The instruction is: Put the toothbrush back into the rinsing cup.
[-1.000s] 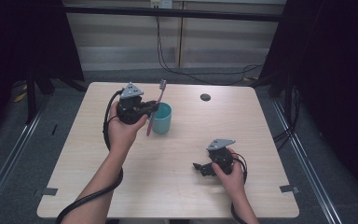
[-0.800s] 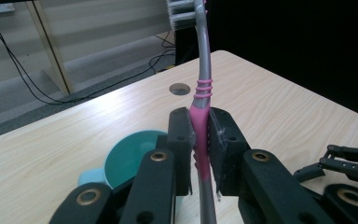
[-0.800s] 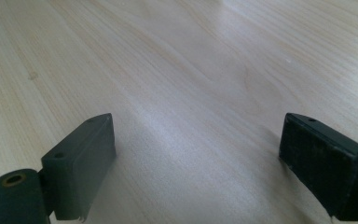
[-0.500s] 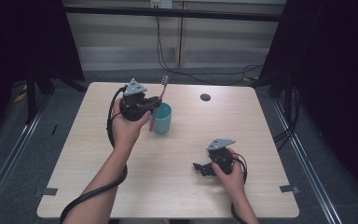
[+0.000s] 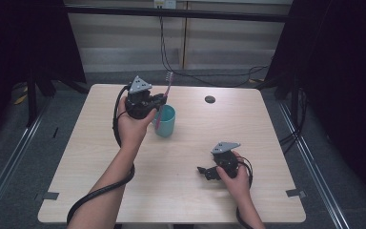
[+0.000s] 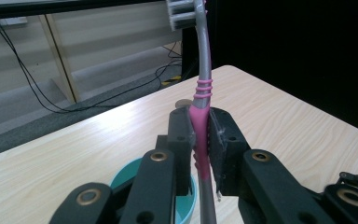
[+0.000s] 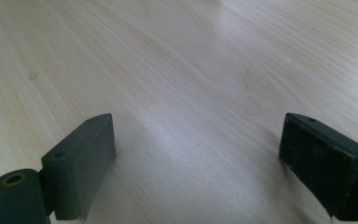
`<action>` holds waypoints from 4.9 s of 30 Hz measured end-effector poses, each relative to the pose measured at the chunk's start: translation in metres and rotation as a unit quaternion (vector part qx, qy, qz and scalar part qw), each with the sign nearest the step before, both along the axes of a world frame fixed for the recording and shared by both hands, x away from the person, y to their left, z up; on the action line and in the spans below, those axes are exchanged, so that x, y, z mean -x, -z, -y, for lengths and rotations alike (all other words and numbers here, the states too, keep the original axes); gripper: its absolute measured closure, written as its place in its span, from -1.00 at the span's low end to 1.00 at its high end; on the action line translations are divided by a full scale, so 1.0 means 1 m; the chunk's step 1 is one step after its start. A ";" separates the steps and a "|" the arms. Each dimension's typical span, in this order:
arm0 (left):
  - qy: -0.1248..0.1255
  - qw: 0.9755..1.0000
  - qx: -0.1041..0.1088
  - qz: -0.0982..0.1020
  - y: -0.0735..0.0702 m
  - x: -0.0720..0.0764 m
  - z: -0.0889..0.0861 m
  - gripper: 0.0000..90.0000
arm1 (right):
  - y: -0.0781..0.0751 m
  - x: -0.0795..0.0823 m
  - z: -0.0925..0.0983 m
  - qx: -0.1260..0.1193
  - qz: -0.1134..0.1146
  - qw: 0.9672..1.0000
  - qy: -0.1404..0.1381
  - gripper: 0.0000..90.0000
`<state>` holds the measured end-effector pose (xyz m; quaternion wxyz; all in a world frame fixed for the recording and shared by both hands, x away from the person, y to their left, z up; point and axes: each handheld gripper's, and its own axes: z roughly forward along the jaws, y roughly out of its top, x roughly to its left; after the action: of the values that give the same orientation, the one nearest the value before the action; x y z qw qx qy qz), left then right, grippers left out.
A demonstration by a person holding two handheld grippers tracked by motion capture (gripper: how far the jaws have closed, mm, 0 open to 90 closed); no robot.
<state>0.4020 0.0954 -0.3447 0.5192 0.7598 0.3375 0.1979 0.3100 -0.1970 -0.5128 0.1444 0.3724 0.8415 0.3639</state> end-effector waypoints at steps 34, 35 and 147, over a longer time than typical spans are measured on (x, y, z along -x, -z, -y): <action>-0.024 1.000 0.018 0.001 0.014 -0.027 0.012 0.78 | 0.000 0.000 0.000 0.001 0.001 1.000 0.000 -0.78; -0.025 1.000 0.016 0.003 0.014 -0.028 0.013 0.78 | 0.000 0.000 0.000 0.001 0.001 1.000 0.000 -0.78; -0.042 0.996 -0.048 -0.067 0.088 -0.046 0.014 0.69 | 0.000 -0.002 -0.008 0.000 -0.001 1.000 -0.011 -0.78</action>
<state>0.4476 0.0817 -0.4324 0.4499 0.7806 0.3929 0.1840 0.3119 -0.1888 -0.5128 0.1396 0.3637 0.8458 0.3646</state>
